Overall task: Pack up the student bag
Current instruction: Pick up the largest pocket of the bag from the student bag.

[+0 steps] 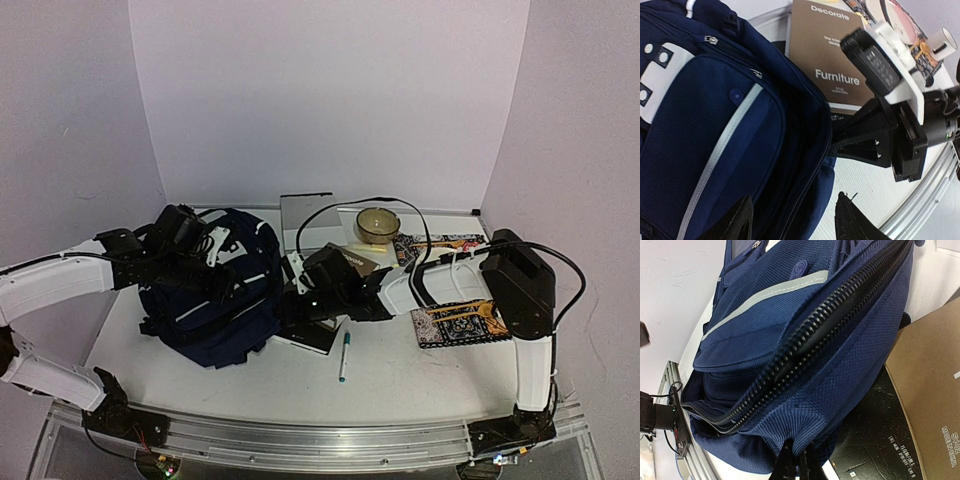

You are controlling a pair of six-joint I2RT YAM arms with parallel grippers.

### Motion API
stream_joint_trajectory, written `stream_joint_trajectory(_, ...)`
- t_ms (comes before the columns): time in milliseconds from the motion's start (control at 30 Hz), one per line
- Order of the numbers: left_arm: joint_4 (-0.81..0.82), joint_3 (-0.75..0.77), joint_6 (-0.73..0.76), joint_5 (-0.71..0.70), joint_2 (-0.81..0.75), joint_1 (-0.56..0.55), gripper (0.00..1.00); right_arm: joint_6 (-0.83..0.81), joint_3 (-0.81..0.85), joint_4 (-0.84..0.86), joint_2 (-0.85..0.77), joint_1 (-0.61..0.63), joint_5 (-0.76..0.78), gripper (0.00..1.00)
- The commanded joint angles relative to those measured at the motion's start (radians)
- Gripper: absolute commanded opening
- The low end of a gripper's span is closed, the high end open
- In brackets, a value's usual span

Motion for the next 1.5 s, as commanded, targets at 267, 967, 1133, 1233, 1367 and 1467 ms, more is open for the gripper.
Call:
stream_joint_trajectory(267,-0.029,0.010,0.088,0.037,0.122,-0.001,0.54,-0.024,0.016,0.011,0.002,0.006,-0.007,0.00)
stream_joint_trajectory(967,-0.034,0.031,0.077,-0.122,0.145,0.026,0.32,-0.026,0.017,0.011,0.006,0.006,-0.016,0.00)
stream_joint_trajectory(1133,-0.035,0.033,0.086,-0.043,0.162,0.034,0.32,-0.028,0.019,0.010,0.006,0.006,-0.017,0.00)
stream_joint_trajectory(1233,-0.035,0.031,0.092,0.029,0.171,0.034,0.34,-0.028,0.022,0.011,0.006,0.006,-0.019,0.00)
stream_joint_trajectory(1367,-0.033,0.029,0.108,0.098,0.177,0.034,0.39,-0.028,0.022,0.011,0.006,0.007,-0.018,0.00)
stream_joint_trajectory(1467,-0.032,0.026,0.115,0.112,0.190,0.034,0.39,-0.027,0.023,0.011,0.010,0.006,-0.019,0.00)
